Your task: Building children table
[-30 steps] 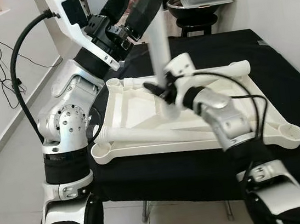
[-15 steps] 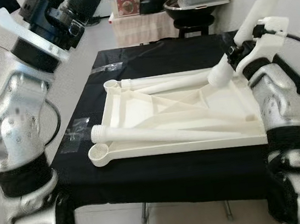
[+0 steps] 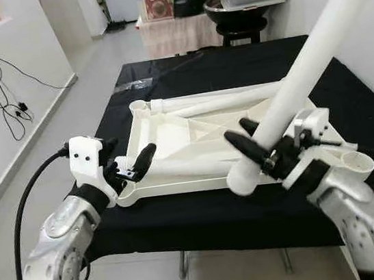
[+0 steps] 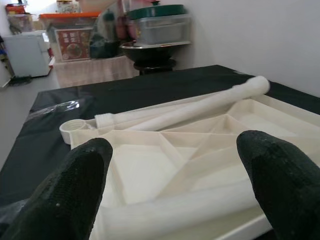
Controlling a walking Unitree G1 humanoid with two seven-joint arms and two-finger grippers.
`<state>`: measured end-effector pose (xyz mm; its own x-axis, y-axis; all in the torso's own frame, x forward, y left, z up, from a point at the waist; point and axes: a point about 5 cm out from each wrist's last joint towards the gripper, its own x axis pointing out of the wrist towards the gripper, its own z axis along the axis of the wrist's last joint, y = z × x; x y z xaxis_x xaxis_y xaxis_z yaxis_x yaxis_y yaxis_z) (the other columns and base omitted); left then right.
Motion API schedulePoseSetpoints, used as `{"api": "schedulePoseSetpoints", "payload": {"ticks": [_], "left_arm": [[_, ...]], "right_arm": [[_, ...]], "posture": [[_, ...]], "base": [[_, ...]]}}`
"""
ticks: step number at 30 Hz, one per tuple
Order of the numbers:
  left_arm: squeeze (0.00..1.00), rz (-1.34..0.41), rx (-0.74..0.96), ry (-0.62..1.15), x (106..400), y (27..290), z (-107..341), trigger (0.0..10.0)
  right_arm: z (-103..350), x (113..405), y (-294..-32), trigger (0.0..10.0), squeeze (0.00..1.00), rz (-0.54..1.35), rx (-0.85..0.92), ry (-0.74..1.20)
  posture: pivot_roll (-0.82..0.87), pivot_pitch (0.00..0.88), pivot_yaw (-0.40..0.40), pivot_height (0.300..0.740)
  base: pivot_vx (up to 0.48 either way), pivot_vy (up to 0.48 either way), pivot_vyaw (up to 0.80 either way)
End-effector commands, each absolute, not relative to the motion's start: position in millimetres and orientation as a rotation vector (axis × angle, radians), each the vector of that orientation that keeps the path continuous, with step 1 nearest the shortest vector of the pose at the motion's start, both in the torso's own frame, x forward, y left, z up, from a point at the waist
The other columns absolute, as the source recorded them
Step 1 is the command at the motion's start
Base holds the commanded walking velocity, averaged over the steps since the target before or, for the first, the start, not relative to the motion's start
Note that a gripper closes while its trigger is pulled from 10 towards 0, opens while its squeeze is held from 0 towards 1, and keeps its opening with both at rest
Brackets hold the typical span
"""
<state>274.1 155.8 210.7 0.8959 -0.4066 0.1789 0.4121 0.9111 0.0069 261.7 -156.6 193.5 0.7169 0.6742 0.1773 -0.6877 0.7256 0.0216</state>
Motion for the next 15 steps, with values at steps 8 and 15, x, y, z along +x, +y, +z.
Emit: {"api": "schedulePoseSetpoints", "payload": {"ticks": [8, 15], "left_arm": [[0.00, -0.443, 0.024, -0.034, 262, 131, 151, 10.0], [0.00, -0.457, 0.035, 0.016, 252, 130, 131, 10.0]], "right_arm": [[144, 258, -148, 10.0, 0.00, 0.647, 0.055, 0.060], [132, 246, -142, 10.0, 0.00, 0.688, 0.084, 0.107]], "posture": [[-0.13, 0.086, 0.054, 0.740], [-0.13, 0.084, 0.050, 0.740]], "base": [[0.000, 0.000, 0.00], [0.000, 0.000, 0.00]]}}
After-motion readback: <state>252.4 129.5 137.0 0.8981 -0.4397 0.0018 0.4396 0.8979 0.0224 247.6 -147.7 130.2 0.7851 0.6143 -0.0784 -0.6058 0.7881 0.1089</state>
